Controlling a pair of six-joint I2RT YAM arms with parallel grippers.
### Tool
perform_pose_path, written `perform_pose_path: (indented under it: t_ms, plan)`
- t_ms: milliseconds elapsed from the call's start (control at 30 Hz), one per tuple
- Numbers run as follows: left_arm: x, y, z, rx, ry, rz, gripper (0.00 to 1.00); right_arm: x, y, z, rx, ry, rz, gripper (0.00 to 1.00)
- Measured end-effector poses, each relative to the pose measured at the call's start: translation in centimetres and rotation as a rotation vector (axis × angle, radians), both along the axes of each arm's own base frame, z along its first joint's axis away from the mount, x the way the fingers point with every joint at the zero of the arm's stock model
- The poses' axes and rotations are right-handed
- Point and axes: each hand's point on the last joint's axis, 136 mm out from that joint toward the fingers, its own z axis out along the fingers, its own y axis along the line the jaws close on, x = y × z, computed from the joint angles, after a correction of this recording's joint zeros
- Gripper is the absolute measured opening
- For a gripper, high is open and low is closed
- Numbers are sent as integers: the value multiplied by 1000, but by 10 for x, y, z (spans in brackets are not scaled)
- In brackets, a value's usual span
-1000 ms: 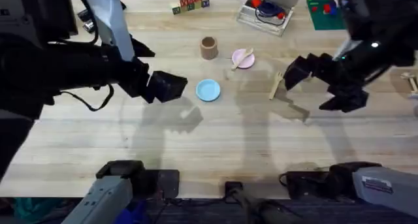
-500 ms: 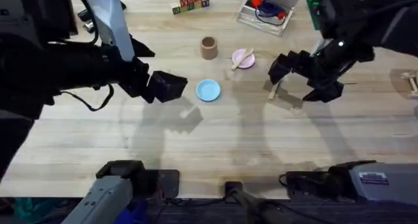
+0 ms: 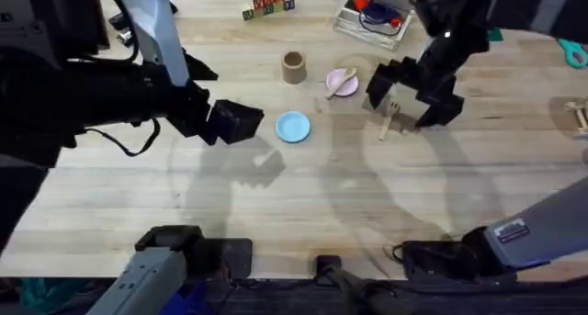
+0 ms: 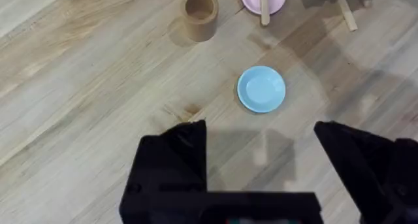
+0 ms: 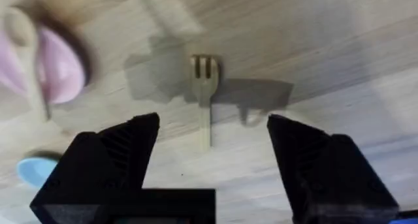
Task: Pick up a utensil and set it on the pink plate, then put the other utensil in the container.
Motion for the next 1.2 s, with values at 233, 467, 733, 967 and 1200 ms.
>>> perform_pose_path:
  t_ms: [233,467,733,967,1200]
  plan:
    - [0,0,0,0,0,0,995,-3,0,-16,-18,46,6,998]
    - [0,0,0,0,0,0,996,0,0,-16,-71,28,-4,996]
    - [0,0,0,0,0,0,996,8,6,-17,-83,-14,-9,996]
    - [0,0,0,0,1,0,995,4,8,-20,-77,-44,-43,995]
    - [-1,0,-1,0,8,0,995,1,8,-20,-82,-51,-59,996]
